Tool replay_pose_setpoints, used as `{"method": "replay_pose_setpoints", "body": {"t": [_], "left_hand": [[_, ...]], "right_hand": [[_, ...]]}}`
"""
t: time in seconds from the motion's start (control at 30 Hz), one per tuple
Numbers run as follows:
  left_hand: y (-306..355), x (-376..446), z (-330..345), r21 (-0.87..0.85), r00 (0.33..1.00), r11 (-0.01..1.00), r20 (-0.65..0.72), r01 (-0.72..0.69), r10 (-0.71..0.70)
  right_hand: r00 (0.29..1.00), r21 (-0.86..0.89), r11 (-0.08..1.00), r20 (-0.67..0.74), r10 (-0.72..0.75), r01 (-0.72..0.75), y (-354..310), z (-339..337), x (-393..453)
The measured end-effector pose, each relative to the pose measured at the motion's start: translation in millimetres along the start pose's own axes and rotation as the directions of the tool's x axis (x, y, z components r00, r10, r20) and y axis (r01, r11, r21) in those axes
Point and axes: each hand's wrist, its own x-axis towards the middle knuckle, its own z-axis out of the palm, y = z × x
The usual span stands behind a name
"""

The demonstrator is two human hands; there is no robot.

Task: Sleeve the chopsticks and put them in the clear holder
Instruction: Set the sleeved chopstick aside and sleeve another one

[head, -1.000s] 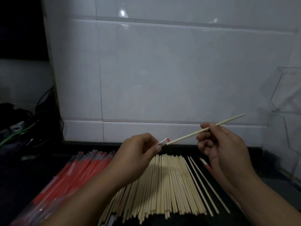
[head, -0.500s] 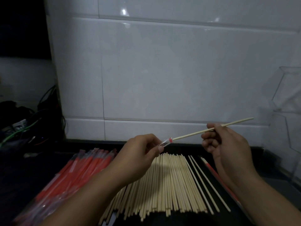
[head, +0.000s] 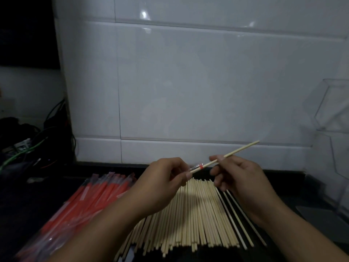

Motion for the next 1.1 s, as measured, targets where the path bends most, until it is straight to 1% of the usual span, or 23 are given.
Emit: {"method": "replay_pose_setpoints", "body": {"t": [0.07,0.1,0.13,0.17,0.23,0.27,0.3,0.37,0.4,0.43,0.5,0.53,0.57,0.6,0.63,0.67,0.7,0.73,0.8,0.83,0.87,0.97,1.1], "left_hand": [[0,1,0,-0.002,1.0,1.0,-0.002,-0.003,0.003],[-1,1,0,-0.005,1.0,1.0,-0.005,-0.003,0.003],[-2,2,0,-0.012,1.0,1.0,-0.01,-0.001,0.001],[-3,2,-1,-0.022,1.0,1.0,-0.016,0.004,-0.004],[-5,2,-2,-0.033,1.0,0.999,-0.024,0.015,-0.016],[-6,3,-2,-0.037,1.0,0.999,-0.025,0.018,-0.019],[-6,3,-2,-0.041,0.999,0.999,-0.026,0.019,-0.02],[-6,3,-2,-0.041,1.0,0.999,-0.023,0.021,-0.022],[-5,3,-2,-0.037,1.0,0.999,-0.023,0.02,-0.021],[-5,3,-2,-0.034,0.999,0.999,-0.025,0.02,-0.02],[-4,3,-2,-0.03,0.999,0.999,-0.039,0.02,-0.021],[-4,3,-3,-0.027,0.999,0.999,-0.048,0.021,-0.022],[-4,3,-4,-0.025,0.998,0.999,-0.054,0.022,-0.023],[-4,3,-4,-0.024,0.998,0.999,-0.056,0.024,-0.026],[-4,2,-4,-0.024,0.998,0.999,-0.055,0.026,-0.028],[-4,2,-4,-0.025,0.998,0.999,-0.053,0.029,-0.031],[-4,2,-4,-0.028,0.998,0.999,-0.051,0.032,-0.033],[-4,1,-4,-0.029,0.998,0.999,-0.049,0.034,-0.036],[-4,1,-3,-0.022,0.998,0.999,-0.047,0.037,-0.038],[-4,2,-3,-0.018,0.998,0.999,-0.049,0.037,-0.038],[-5,2,-3,-0.015,0.998,0.999,-0.051,0.038,-0.039],[-6,3,-3,-0.017,0.998,0.999,-0.058,0.04,-0.041],[-6,2,-2,-0.028,0.998,0.999,-0.056,0.036,-0.037]], "right_hand": [[0.995,-0.107,0.994,0.1,0.029,-0.018,0,5,-5],[0.994,-0.134,0.991,0.103,0.029,-0.015,1,7,-5],[0.998,-0.155,0.988,0.064,0.008,0.002,1,7,-4],[0.999,-0.167,0.985,-0.01,-0.033,0.031,1,6,-3],[0.973,-0.141,0.985,-0.191,-0.126,0.1,-2,0,1],[0.962,-0.128,0.984,-0.225,-0.152,0.126,-3,-4,2],[0.965,-0.132,0.982,-0.209,-0.16,0.134,-4,-6,2],[0.99,-0.213,0.968,-0.029,-0.14,0.131,-5,-4,-2],[0.991,-0.274,0.953,0.072,-0.117,0.133,-5,-1,-5],[0.986,-0.315,0.939,0.138,-0.096,0.135,-5,1,-7],[0.982,-0.324,0.937,0.171,-0.075,0.128,-6,5,-8],[0.987,-0.316,0.941,0.139,-0.079,0.12,-6,4,-7],[0.993,-0.339,0.934,0.072,-0.098,0.117,-6,0,-4],[0.991,-0.406,0.906,-0.009,-0.136,0.121,-4,-7,0],[0.982,-0.513,0.851,-0.073,-0.172,0.111,-4,-16,4],[0.982,-0.633,0.77,-0.087,-0.169,0.077,-3,-25,7],[0.993,-0.738,0.675,-0.059,-0.104,0.027,-4,-33,9],[1.0,-0.817,0.576,-0.02,0.017,-0.026,-5,-38,9],[0.965,-0.915,0.394,0.02,0.262,-0.088,0,-43,11],[0.944,-0.943,0.321,0.022,0.33,-0.091,2,-42,11],[0.932,-0.959,0.271,0.023,0.362,-0.081,3,-40,10],[0.919,-0.979,0.195,0.026,0.393,-0.056,11,-36,11],[0.91,-0.984,0.171,0.02,0.414,-0.056,15,-33,12]]}}
